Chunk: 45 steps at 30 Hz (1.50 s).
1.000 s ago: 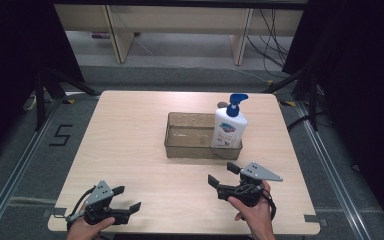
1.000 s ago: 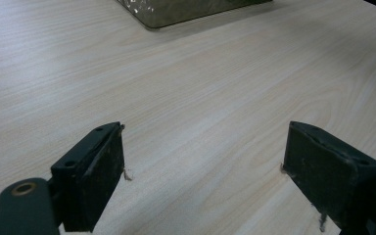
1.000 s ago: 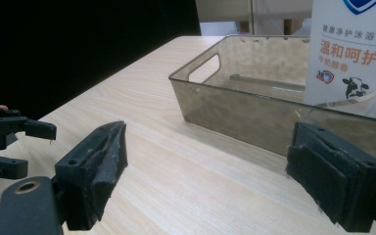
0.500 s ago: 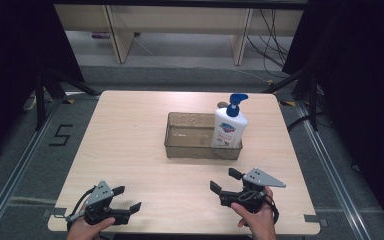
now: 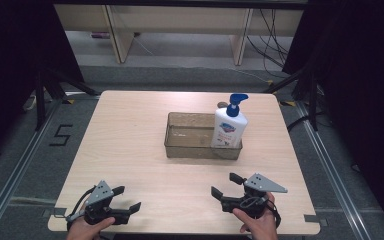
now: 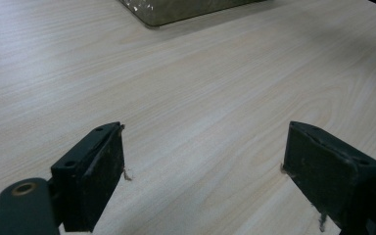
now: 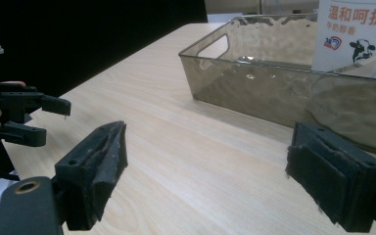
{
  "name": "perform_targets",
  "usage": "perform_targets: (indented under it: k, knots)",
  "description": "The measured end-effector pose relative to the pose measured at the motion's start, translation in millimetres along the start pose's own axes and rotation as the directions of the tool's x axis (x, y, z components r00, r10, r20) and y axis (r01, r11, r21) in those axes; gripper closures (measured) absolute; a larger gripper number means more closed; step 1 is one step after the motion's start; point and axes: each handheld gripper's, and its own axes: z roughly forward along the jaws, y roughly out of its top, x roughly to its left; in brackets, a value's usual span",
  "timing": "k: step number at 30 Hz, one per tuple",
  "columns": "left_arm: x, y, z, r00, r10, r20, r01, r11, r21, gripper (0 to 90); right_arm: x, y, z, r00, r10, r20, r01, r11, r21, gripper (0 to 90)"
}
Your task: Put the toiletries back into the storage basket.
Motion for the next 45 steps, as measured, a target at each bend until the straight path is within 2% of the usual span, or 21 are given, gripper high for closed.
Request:
perform_targets:
  k: [3, 4, 5, 6, 7, 8, 11, 16, 19, 26, 27, 28, 29, 30, 32, 34, 36, 41, 43, 44, 45]
  knots:
    - [-0.7, 0.6, 0.9, 1.0000, -0.003, 0.000, 0.003, 1.0000, -0.002, 14.8, -0.5, -1.1, -3.4, 1.0000, -0.005, 0.001, 0.005, 1.000, 0.006, 15.2]
    - [-1.8, 0.5, 1.9, 0.9999, -0.014, 0.002, 0.014, 0.9998, -0.012, 14.7, 1.8, -2.6, -5.0, 0.9997, 0.025, 0.003, -0.025, 1.000, 0.015, 15.3]
    - [-1.4, 0.0, 2.8, 0.9999, -0.011, 0.013, 0.011, 0.9997, -0.020, 14.7, -1.5, -3.2, -4.5, 0.9998, -0.021, 0.007, 0.021, 1.000, 0.001, 15.3]
    - [-1.3, 0.0, 2.0, 0.9999, -0.007, 0.011, 0.007, 0.9999, -0.009, 14.7, -0.4, -4.4, -5.8, 1.0000, 0.002, 0.008, -0.002, 1.000, 0.015, 15.3]
    - [-2.0, -0.2, 2.5, 0.9998, -0.018, 0.011, 0.018, 0.9997, -0.019, 14.7, -1.7, -5.2, -6.3, 0.9998, -0.018, 0.009, 0.018, 1.000, 0.012, 15.2]
    - [-1.9, 0.3, 1.5, 0.9999, -0.015, 0.001, 0.015, 0.9998, -0.009, 14.8, -0.5, -6.4, -7.6, 1.0000, 0.001, 0.008, -0.001, 1.000, 0.019, 15.3]
    - [0.0, 0.1, 0.9, 1.0000, -0.001, 0.004, 0.001, 1.0000, 0.000, 14.7, -1.9, -8.5, -9.7, 1.0000, -0.006, -0.001, 0.006, 1.000, 0.020, 15.3]
    - [-1.7, 0.4, 1.7, 0.9999, -0.014, 0.003, 0.014, 0.9999, -0.010, 14.7, -2.2, -14.8, -12.0, 1.0000, -0.006, 0.007, 0.006, 1.000, 0.025, 15.2]
    - [-1.6, 0.4, 1.6, 0.9999, -0.013, 0.003, 0.013, 0.9999, -0.010, 14.7, -1.8, -18.0, -15.9, 0.9987, -0.049, -0.011, 0.049, 0.998, 0.041, 15.3]
    - [-0.8, 0.2, 2.0, 0.9999, 0.001, 0.011, -0.001, 1.0000, -0.010, 14.7, 1.3, -23.3, -18.9, 0.9964, -0.080, -0.028, 0.081, 0.996, 0.038, 15.3]
    - [-0.8, 0.2, 2.1, 0.9999, 0.000, 0.011, 0.000, 0.9999, -0.012, 14.7, 4.2, -23.8, -21.1, 0.9982, -0.045, -0.040, 0.047, 0.997, 0.062, 15.3]
    - [-0.7, 0.3, 2.1, 0.9999, 0.003, 0.011, -0.002, 0.9999, -0.012, 14.7, 2.3, -24.6, -20.2, 0.9956, -0.082, -0.045, 0.085, 0.995, 0.055, 15.3]
    - [-0.8, 0.3, 2.2, 0.9999, 0.002, 0.012, -0.002, 0.9999, -0.012, 14.7, 2.5, -25.3, -20.9, 0.9949, -0.091, -0.045, 0.094, 0.993, 0.066, 15.3]
    - [-0.9, 0.3, 2.3, 0.9999, 0.002, 0.012, -0.002, 0.9999, -0.013, 14.7, 5.2, -27.1, -21.4, 0.9967, -0.063, -0.051, 0.067, 0.994, 0.081, 15.3]
    - [-1.0, 0.0, 2.4, 0.9999, 0.007, 0.014, -0.007, 0.9999, -0.011, 14.7, 3.8, -29.0, -19.9, 0.9932, -0.104, -0.052, 0.108, 0.991, 0.074, 15.3]
    - [-2.3, -0.2, 3.5, 0.9999, -0.002, 0.017, 0.002, 0.9998, -0.018, 14.7, 6.7, -30.1, -22.1, 0.9941, -0.090, -0.059, 0.096, 0.990, 0.099, 15.3]
    - [-3.0, -0.2, 3.9, 0.9998, -0.005, 0.020, 0.005, 0.9998, -0.019, 14.7, 6.4, -32.1, -20.7, 0.9921, -0.101, -0.073, 0.108, 0.990, 0.089, 15.3]
    - [-2.8, 0.1, 4.0, 1.0000, -0.005, 0.008, 0.006, 0.9999, -0.015, 14.7, 6.0, -33.4, -26.9, 0.9922, -0.111, -0.058, 0.117, 0.987, 0.112, 15.3]
    - [-2.9, -0.1, 4.7, 0.9999, -0.005, 0.011, 0.005, 0.9999, -0.013, 14.7, 7.3, -35.0, -29.5, 0.9952, -0.080, -0.056, 0.086, 0.989, 0.118, 15.3]
    - [-2.8, -0.2, 5.1, 0.9999, -0.005, 0.016, 0.005, 0.9999, -0.012, 14.7, 5.8, -35.2, -29.8, 0.9933, -0.102, -0.053, 0.107, 0.989, 0.106, 15.3]
    - [-2.6, -0.2, 4.7, 0.9999, 0.002, 0.016, -0.002, 1.0000, -0.005, 14.7, 6.3, -36.0, -30.2, 0.9941, -0.094, -0.054, 0.099, 0.990, 0.104, 15.3]
